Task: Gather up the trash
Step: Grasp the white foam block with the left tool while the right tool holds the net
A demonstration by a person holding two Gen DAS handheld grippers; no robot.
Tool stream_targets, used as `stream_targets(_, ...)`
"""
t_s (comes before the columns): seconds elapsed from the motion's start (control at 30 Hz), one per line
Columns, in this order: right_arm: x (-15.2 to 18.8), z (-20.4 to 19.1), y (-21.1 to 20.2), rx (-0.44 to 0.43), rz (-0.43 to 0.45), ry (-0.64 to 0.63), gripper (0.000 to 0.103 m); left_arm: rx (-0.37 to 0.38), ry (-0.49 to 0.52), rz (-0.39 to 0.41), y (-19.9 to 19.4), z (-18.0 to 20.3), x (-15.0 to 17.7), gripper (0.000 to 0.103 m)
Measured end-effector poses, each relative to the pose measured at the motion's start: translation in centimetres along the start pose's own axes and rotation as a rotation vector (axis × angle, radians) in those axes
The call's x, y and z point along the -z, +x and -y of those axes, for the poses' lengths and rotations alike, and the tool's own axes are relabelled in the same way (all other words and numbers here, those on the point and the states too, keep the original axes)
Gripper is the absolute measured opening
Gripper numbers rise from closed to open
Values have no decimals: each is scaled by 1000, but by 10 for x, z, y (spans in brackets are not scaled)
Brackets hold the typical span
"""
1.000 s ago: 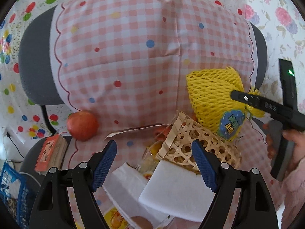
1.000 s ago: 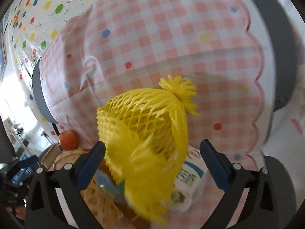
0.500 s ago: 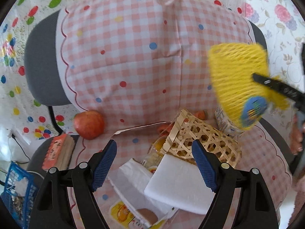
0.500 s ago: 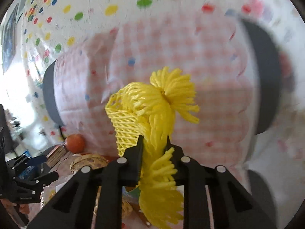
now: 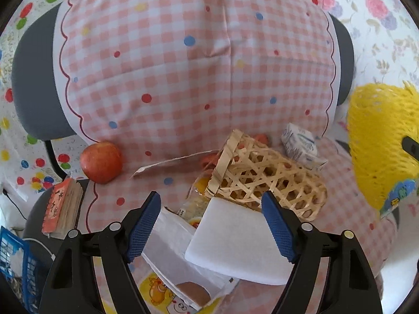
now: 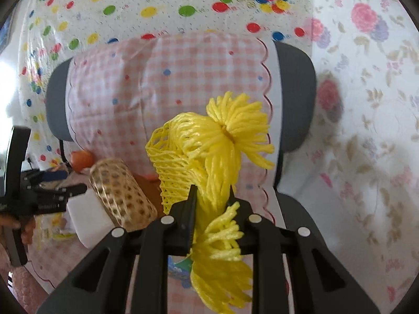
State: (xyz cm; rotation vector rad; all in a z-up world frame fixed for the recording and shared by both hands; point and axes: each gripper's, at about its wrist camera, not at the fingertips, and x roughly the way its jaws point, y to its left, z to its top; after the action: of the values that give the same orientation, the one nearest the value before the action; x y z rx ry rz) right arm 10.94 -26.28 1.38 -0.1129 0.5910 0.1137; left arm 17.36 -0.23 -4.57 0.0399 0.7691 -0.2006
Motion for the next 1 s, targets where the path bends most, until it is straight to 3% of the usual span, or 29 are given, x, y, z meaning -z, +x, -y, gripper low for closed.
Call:
stream_targets(0.2, 28, 6, -5, 5, -37, 65, 21, 74, 13, -5, -26, 13, 35, 77)
stream_targets(0.3, 38, 5, -7, 27, -50, 73, 21, 57, 14, 9, -39, 24, 52, 76)
stream_targets(0.4, 46, 4, -13, 49, -45, 97, 21, 29, -19, 24, -47, 36, 69, 70)
stream_targets(0.5, 50, 7, -19, 53, -41, 114, 21, 12, -15, 8, -40, 49, 79, 56)
stream_targets(0.7, 55, 14, -28, 50, -38, 131, 22, -11, -27, -3, -20, 61, 79, 51)
stream_targets(0.83, 57, 16, -31, 51, -40, 137, 22, -48, -32, 1, -11, 63, 74, 36)
stream_targets(0.9, 59, 17, -35, 52, -38, 140, 22, -46, -33, 4, -11, 61, 73, 25)
stream_targets(1.0, 61, 19, -44, 44, -29, 149, 22, -5, -49, 25, -28, 55, 77, 21)
